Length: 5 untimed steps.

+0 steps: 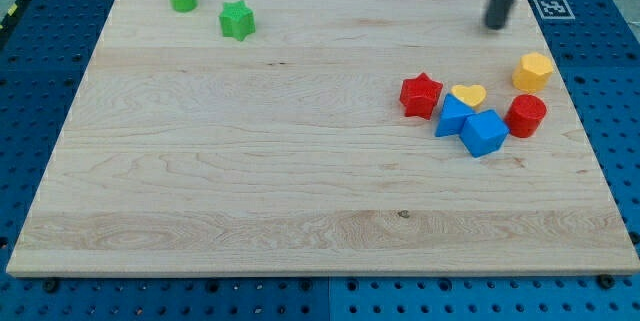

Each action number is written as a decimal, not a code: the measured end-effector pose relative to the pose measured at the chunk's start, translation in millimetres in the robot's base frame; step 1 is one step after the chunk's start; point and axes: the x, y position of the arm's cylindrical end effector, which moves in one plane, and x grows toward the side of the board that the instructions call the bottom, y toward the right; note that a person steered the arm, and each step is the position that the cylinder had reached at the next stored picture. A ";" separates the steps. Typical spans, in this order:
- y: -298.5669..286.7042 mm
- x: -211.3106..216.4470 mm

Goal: Move red circle towards bottom right

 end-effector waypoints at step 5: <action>74.3 31.5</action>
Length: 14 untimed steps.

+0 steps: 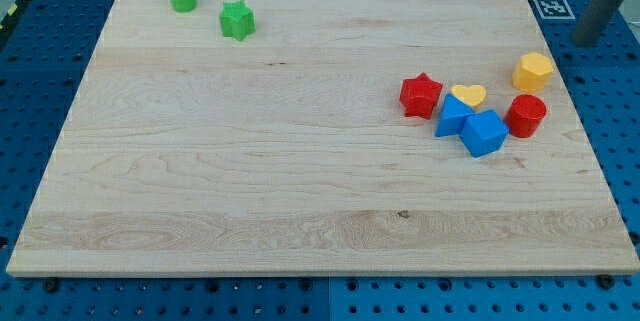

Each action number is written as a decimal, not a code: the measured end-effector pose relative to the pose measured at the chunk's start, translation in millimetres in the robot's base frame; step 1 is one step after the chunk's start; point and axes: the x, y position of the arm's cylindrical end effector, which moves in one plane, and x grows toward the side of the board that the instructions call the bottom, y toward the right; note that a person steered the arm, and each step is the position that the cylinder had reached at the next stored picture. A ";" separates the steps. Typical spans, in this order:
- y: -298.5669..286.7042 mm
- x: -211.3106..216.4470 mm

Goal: Move red circle towards bottom right

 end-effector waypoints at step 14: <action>-110.3 177.7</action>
